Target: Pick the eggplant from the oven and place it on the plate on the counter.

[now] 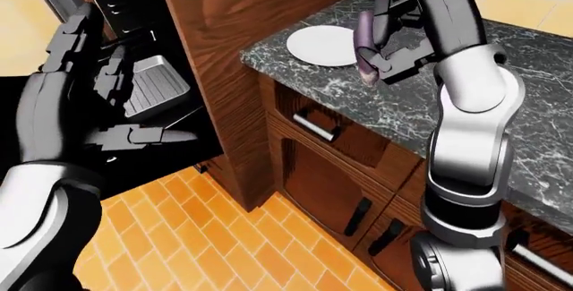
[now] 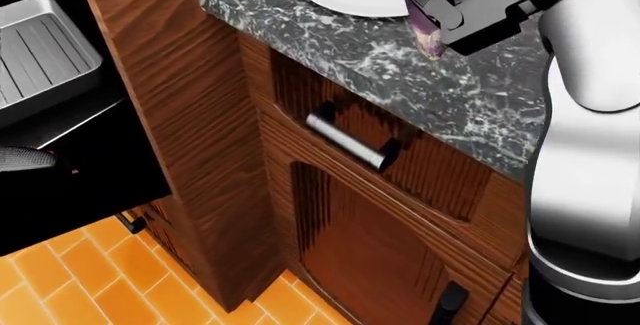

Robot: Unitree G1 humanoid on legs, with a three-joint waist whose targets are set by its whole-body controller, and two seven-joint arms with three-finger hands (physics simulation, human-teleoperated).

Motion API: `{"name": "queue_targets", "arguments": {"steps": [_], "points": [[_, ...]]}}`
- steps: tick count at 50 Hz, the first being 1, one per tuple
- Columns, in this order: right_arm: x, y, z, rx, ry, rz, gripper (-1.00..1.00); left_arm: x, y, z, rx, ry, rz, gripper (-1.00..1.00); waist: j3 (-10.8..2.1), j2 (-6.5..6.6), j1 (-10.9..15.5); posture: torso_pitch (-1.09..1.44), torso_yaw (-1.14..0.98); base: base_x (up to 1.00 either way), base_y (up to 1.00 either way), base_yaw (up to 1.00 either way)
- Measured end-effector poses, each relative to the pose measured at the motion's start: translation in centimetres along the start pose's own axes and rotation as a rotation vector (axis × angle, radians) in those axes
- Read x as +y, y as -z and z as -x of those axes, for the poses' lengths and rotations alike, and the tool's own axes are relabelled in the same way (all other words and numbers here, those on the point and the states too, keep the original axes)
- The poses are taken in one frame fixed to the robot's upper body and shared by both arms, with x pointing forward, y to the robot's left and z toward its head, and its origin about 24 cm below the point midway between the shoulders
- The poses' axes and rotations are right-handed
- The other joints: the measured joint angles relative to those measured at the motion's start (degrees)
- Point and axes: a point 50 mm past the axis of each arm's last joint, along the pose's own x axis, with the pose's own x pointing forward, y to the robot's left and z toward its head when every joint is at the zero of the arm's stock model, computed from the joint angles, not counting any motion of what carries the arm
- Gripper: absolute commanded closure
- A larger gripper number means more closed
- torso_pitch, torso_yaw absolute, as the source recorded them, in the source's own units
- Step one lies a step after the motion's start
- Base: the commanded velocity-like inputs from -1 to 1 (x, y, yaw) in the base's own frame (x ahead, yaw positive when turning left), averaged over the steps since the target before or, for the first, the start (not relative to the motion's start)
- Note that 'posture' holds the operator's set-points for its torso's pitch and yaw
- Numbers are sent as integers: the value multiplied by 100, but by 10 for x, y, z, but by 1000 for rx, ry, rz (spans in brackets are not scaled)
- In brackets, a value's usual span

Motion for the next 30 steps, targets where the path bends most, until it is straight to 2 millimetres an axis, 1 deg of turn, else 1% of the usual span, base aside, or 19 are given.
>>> {"name": "queue_targets", "arguments": {"steps": [5,9,11,14,16,18,21,23,25,26,27,28,29,30], "points": [[1,2,-1,8,-3,-1,98,-1,0,0,-3,1,-1,-100,-2,38,-11,10,0,3,0,0],[2,4,0,15,-7,-2,99,0,2,0,5,-1,0,-100,24,34,-7,10,0,5,3,0],[3,6,-1,25,-14,-2,98,0,6,-1,22,-1,5,-100,26,71,-1,10,0,13,16,0],[1,4,0,21,-6,-4,98,0,4,0,15,0,2,-100,-15,127,6,10,0,15,15,0],[-1,3,0,11,6,-4,98,-1,0,1,-8,0,-1,-100,-28,130,8,10,0,19,13,0],[-1,0,1,-1,12,-5,98,-1,-2,2,-23,-4,-3,-100,-38,90,26,10,0,22,12,0],[1,-2,2,-15,2,-3,98,1,-1,2,-12,-10,-1,-100,-58,55,48,10,0,34,11,0],[2,-1,1,-12,-3,-3,98,1,-1,2,-9,-10,-3,-100,-77,-34,78,10,0,35,12,0],[0,-1,1,-9,2,-3,98,0,-3,2,-20,-7,-5,-100,-86,-159,99,10,0,35,11,0],[-1,-1,1,-9,9,-1,98,-1,-4,2,-26,-5,-2,-100,-76,-170,85,10,0,35,11,0],[-2,1,1,-4,14,0,98,-2,-2,2,-20,1,3,-100,-8,-109,46,10,0,36,12,0],[-1,4,1,10,14,-1,99,-3,0,2,-7,9,6,-100,65,-134,32,10,0,36,12,0],[-1,8,2,28,12,-1,99,-4,3,2,8,17,9,-100,85,-201,16,10,0,34,11,0],[0,11,1,44,9,-2,99,-4,5,2,19,22,9,-100,64,-243,-4,10,0,35,12,0]]}}
